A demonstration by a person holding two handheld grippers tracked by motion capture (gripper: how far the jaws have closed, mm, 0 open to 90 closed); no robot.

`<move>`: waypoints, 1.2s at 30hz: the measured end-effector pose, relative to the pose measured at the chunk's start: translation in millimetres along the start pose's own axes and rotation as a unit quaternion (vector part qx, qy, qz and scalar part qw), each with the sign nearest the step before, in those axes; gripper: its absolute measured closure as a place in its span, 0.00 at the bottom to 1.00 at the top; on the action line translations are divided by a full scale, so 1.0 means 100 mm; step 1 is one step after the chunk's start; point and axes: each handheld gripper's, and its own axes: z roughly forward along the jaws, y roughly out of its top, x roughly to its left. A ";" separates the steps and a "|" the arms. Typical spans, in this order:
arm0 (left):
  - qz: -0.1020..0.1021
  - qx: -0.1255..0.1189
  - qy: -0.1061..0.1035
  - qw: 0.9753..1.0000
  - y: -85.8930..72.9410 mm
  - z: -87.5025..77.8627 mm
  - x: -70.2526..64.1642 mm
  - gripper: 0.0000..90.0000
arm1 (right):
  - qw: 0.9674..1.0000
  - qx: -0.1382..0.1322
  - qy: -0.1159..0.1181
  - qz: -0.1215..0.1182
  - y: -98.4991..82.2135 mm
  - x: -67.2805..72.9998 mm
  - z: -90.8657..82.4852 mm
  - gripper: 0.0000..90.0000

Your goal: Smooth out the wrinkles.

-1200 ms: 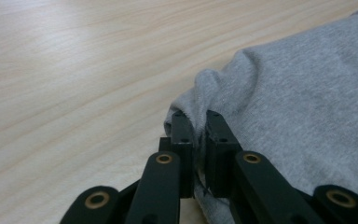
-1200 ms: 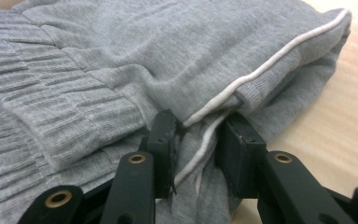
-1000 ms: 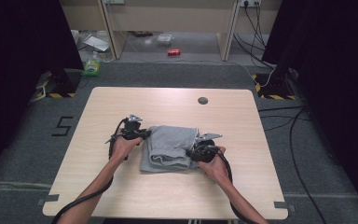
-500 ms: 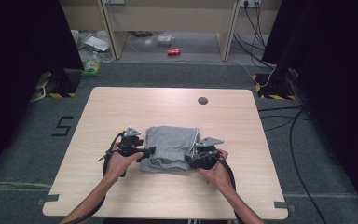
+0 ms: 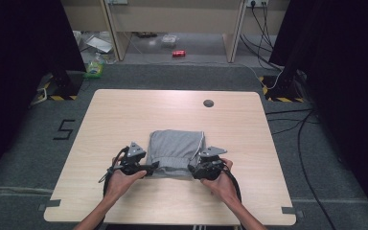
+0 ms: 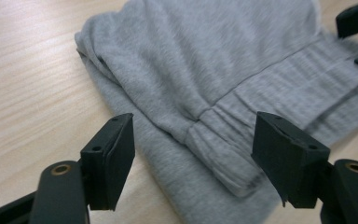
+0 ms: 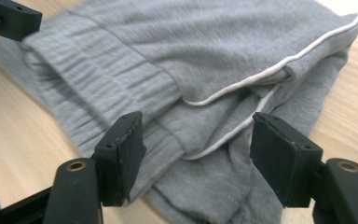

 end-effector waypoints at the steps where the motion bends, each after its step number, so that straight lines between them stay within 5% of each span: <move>1: -0.005 -0.002 -0.004 1.000 -0.01 -0.04 0.01 0.31 | 1.000 -0.005 0.001 0.002 0.00 0.00 -0.05 0.39; 10: -0.035 -0.009 -0.024 0.999 -0.19 -0.37 0.12 0.27 | 0.999 -0.041 -0.011 0.030 -0.15 -0.20 -0.47 0.38; 28: 0.007 0.031 0.013 0.999 -0.67 -0.65 0.17 0.19 | 0.997 -0.025 -0.023 0.064 -0.60 -0.31 -0.72 0.29; 36: 0.024 0.053 0.019 0.998 -0.81 -0.62 0.18 0.17 | 0.997 -0.018 -0.029 0.069 -0.69 -0.32 -0.75 0.27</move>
